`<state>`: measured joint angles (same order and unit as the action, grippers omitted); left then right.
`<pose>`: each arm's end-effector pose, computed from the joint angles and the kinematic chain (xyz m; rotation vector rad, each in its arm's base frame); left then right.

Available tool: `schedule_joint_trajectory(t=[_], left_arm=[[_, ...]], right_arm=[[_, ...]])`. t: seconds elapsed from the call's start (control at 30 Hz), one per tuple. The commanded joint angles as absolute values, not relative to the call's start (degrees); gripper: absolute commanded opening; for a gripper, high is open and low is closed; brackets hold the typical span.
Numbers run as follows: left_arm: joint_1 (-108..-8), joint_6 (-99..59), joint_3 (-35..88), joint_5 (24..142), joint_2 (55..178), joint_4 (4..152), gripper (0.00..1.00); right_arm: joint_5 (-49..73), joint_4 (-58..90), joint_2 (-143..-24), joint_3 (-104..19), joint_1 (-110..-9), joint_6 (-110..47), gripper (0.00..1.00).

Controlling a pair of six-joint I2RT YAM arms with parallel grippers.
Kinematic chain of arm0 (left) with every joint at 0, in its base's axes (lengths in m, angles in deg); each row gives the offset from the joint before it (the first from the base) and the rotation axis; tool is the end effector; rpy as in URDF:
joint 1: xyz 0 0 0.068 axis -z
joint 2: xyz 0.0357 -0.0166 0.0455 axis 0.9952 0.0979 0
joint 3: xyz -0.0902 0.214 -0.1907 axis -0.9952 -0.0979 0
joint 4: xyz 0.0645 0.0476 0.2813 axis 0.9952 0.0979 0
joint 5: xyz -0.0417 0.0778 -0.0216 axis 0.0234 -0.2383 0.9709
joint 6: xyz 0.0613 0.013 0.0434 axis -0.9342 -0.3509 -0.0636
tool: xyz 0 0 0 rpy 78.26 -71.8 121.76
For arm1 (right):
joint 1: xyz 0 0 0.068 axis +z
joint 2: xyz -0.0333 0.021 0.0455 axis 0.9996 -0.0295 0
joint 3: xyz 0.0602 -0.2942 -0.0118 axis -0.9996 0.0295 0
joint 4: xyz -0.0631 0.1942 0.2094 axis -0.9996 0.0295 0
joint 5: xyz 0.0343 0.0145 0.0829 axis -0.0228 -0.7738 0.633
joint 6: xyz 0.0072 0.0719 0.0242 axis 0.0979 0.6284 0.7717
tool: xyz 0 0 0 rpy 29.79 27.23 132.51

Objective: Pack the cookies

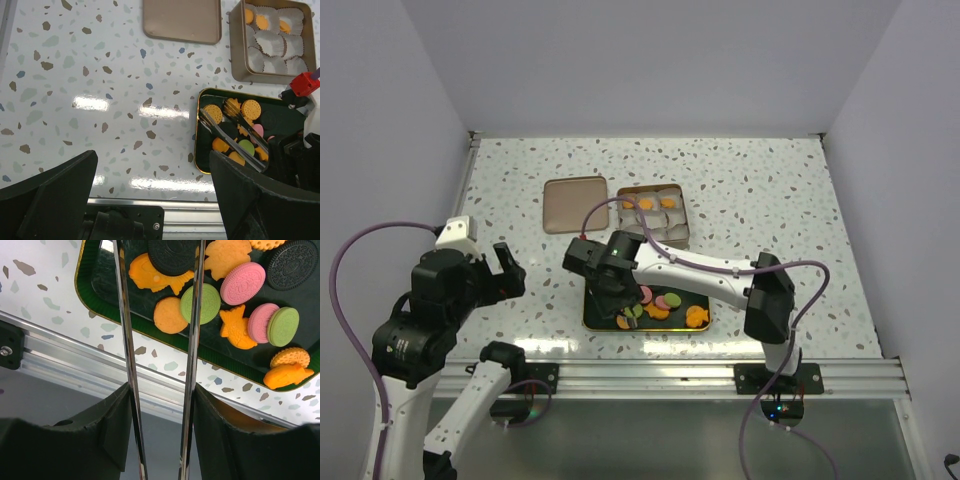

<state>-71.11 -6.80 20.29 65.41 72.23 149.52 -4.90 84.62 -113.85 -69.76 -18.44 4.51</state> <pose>0.0796 -0.0081 0.3927 -0.3023 2.1639 -0.1986 0.1613 0.4093 0.2676 -0.6471 2.8130 0.1211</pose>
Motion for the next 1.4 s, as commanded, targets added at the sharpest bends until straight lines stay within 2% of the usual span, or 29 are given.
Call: schedule_joint_trajectory(t=[0.0,0.37,0.7,0.97,1.13,1.37], left_arm=[[-70.8,-7.2,20.8,64.8,72.0,148.1,1.00],[-70.8,-7.1,20.8,63.9,72.2,148.1,1.00],[-70.8,-7.1,20.0,63.4,71.5,147.8,1.00],[-70.8,-9.6,17.5,60.1,70.7,143.8,1.00],[-70.8,-10.1,16.5,57.9,70.8,142.2,1.00],[-70.8,-11.5,13.5,61.9,69.4,138.8,1.00]], right_arm=[[-5.2,86.0,-115.4,-73.6,-18.1,3.4,0.50],[-7.8,90.6,-117.1,-80.8,-18.5,2.2,0.40],[-11.1,95.9,-112.6,-91.3,-26.5,-0.3,0.39],[-10.4,94.6,-109.6,-89.6,-37.7,-6.4,0.39],[-8.4,92.1,-110.2,-87.8,-40.8,-8.6,0.39],[-4.1,89.0,-114.2,-89.2,-43.7,-11.8,0.39]])
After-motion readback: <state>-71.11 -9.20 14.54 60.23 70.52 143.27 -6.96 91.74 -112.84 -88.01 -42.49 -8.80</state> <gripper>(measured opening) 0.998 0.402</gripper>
